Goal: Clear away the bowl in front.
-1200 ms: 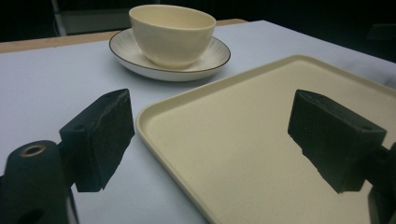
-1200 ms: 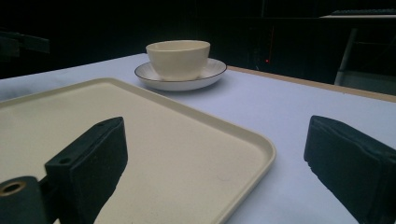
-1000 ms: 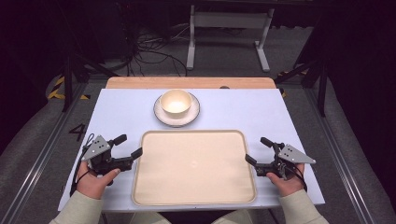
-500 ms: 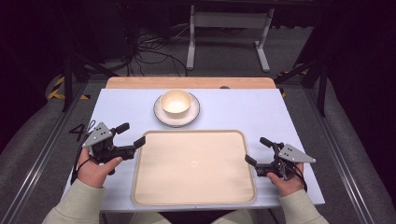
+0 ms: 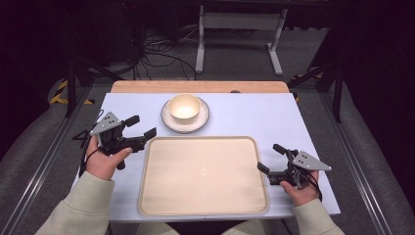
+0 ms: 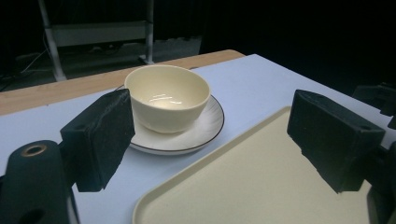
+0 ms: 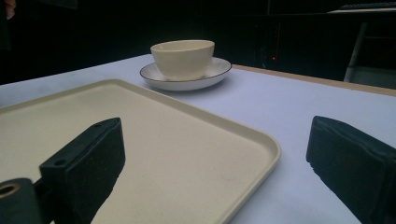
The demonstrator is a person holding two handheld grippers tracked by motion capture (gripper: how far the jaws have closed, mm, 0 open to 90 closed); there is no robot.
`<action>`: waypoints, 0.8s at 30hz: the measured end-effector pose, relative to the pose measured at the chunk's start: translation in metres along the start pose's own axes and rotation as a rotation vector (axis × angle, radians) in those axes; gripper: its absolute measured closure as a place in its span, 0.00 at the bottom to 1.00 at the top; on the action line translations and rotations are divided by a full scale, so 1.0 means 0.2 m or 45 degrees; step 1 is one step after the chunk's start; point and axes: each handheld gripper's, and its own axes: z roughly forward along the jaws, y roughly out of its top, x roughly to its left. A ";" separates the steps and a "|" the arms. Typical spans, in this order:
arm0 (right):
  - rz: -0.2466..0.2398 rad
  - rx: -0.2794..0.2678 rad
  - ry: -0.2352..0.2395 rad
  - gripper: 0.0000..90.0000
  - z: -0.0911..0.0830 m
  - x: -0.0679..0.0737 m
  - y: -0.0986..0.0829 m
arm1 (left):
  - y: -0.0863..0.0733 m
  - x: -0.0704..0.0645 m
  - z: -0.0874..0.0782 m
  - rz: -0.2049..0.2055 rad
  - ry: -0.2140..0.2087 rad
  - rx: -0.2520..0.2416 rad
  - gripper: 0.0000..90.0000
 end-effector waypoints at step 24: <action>0.014 -0.007 0.006 0.05 0.00 0.00 0.00 | 0.15 0.10 0.26 0.012 0.038 0.050 0.17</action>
